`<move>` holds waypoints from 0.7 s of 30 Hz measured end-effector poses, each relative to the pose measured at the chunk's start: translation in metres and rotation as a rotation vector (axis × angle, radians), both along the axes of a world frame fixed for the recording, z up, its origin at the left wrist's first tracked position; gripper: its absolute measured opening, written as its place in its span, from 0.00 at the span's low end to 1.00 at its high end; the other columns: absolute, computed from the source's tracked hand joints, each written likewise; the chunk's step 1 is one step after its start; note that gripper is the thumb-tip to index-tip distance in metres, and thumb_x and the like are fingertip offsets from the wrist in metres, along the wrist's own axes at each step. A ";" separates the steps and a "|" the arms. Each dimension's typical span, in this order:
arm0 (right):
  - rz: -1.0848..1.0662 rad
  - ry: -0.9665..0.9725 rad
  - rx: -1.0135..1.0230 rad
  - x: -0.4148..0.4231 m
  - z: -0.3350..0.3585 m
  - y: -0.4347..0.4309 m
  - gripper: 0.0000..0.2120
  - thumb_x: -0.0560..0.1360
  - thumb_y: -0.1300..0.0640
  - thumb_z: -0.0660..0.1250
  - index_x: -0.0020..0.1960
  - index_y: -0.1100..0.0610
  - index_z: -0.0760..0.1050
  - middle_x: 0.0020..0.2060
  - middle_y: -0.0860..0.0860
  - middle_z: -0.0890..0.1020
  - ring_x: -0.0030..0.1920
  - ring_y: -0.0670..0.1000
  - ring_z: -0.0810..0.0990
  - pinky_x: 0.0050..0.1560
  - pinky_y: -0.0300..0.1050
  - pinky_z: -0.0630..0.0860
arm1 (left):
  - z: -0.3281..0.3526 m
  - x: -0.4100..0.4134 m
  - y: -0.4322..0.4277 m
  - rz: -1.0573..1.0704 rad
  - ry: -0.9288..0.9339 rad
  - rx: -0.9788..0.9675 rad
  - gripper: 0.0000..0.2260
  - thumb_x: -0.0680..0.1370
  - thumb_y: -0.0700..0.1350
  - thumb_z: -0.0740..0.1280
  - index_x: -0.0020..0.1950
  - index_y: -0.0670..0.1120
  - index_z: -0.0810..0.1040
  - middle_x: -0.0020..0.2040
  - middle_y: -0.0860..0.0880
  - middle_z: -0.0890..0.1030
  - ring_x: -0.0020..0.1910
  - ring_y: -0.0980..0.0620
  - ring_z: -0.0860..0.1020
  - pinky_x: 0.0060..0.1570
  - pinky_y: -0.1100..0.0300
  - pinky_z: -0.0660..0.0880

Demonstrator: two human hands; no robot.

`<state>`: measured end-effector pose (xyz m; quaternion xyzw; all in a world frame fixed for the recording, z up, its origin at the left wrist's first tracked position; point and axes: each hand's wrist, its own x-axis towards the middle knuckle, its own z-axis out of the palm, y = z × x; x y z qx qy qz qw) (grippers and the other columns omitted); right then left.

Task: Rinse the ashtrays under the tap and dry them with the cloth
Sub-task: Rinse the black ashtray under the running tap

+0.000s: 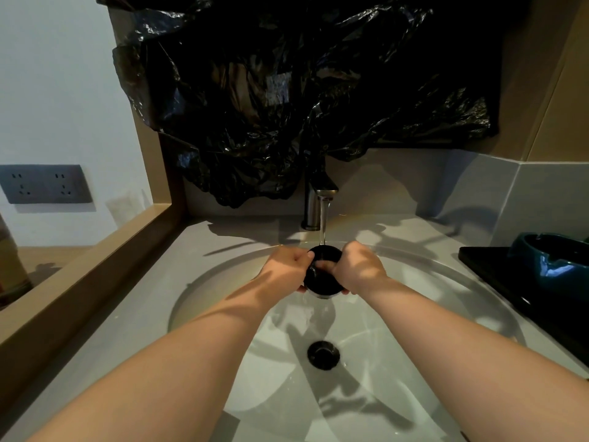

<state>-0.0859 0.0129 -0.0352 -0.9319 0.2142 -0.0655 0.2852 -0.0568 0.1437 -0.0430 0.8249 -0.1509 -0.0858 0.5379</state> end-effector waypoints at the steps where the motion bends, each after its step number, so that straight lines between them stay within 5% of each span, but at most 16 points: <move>1: 0.015 0.010 -0.020 -0.001 0.001 0.001 0.18 0.72 0.46 0.71 0.43 0.60 0.72 0.32 0.56 0.79 0.33 0.56 0.80 0.35 0.46 0.77 | -0.001 0.000 0.000 0.001 -0.021 0.020 0.11 0.83 0.44 0.59 0.55 0.43 0.81 0.44 0.42 0.81 0.45 0.42 0.82 0.48 0.49 0.81; 7: -0.019 0.045 0.381 0.002 0.004 -0.008 0.10 0.76 0.64 0.65 0.57 0.63 0.72 0.40 0.61 0.81 0.31 0.56 0.79 0.35 0.50 0.82 | -0.003 0.005 0.008 0.019 -0.010 -0.078 0.12 0.81 0.45 0.62 0.62 0.44 0.78 0.52 0.45 0.82 0.50 0.46 0.81 0.50 0.52 0.81; 12: -0.112 -0.051 0.761 0.002 0.001 -0.019 0.14 0.76 0.63 0.66 0.61 0.66 0.71 0.50 0.63 0.80 0.35 0.57 0.81 0.30 0.48 0.81 | -0.001 0.003 0.011 -0.131 0.296 -0.166 0.11 0.80 0.44 0.65 0.59 0.40 0.77 0.53 0.42 0.83 0.48 0.48 0.83 0.47 0.58 0.81; 18: 0.010 -0.004 0.952 -0.007 0.004 -0.015 0.11 0.79 0.58 0.63 0.57 0.66 0.71 0.44 0.61 0.81 0.36 0.56 0.81 0.26 0.42 0.79 | -0.002 0.012 0.017 -0.063 0.413 -0.442 0.16 0.77 0.38 0.68 0.64 0.37 0.75 0.59 0.39 0.80 0.53 0.44 0.81 0.41 0.60 0.82; 21: 0.072 0.044 1.008 -0.009 0.005 -0.019 0.16 0.80 0.54 0.60 0.62 0.65 0.71 0.47 0.60 0.81 0.40 0.56 0.83 0.36 0.48 0.80 | -0.001 0.013 0.015 -0.007 0.308 -0.415 0.17 0.76 0.35 0.69 0.65 0.38 0.74 0.56 0.41 0.81 0.53 0.45 0.81 0.44 0.60 0.81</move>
